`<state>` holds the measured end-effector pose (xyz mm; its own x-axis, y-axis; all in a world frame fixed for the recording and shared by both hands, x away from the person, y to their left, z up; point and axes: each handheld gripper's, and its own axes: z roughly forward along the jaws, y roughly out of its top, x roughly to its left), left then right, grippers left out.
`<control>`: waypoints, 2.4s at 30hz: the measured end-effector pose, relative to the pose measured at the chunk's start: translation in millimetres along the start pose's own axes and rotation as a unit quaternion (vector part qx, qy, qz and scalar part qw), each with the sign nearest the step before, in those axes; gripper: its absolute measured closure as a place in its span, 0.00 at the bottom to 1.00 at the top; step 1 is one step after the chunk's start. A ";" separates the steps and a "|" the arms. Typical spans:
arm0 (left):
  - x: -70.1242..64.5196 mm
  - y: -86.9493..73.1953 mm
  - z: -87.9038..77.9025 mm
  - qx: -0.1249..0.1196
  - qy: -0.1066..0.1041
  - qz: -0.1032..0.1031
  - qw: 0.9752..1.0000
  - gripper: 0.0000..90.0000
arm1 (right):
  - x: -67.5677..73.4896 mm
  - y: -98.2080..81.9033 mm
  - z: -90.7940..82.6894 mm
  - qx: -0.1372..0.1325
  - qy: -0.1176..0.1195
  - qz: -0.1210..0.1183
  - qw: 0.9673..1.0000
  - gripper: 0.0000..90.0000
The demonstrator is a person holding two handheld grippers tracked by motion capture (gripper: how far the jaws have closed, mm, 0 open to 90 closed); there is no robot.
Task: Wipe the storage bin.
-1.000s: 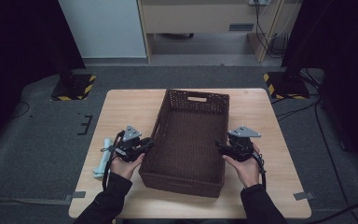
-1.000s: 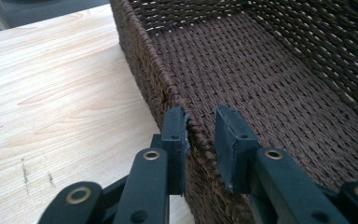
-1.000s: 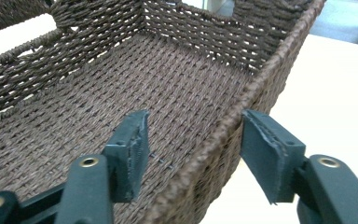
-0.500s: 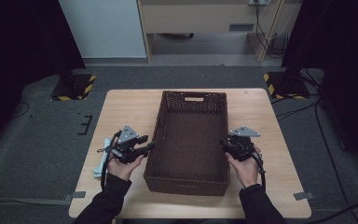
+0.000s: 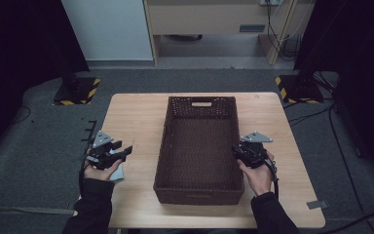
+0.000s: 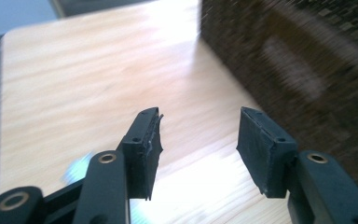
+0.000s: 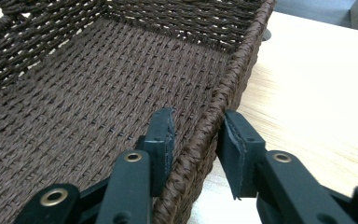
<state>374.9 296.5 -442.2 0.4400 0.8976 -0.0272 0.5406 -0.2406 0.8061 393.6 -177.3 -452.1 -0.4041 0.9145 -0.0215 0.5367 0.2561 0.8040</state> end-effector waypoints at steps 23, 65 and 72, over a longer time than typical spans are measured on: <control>35.8 -61.3 6.2 0.095 0.048 -0.026 0.994 0.56 | -4.0 -2.3 0.0 -0.011 0.004 0.005 1.000 0.62; -1.8 43.7 62.2 0.013 -0.018 -0.012 1.000 0.91 | -9.7 -0.6 2.7 0.002 0.037 0.006 0.999 0.77; 2.0 48.6 85.3 0.018 -0.022 -0.008 1.000 0.91 | -10.2 -0.5 3.6 -0.001 0.055 -0.002 0.998 0.77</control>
<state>463.2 255.2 -453.5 0.4625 0.8841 -0.0664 0.5732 -0.2410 0.7832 400.0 -185.6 -454.5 -0.4856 0.8733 0.0401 0.5327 0.2592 0.8057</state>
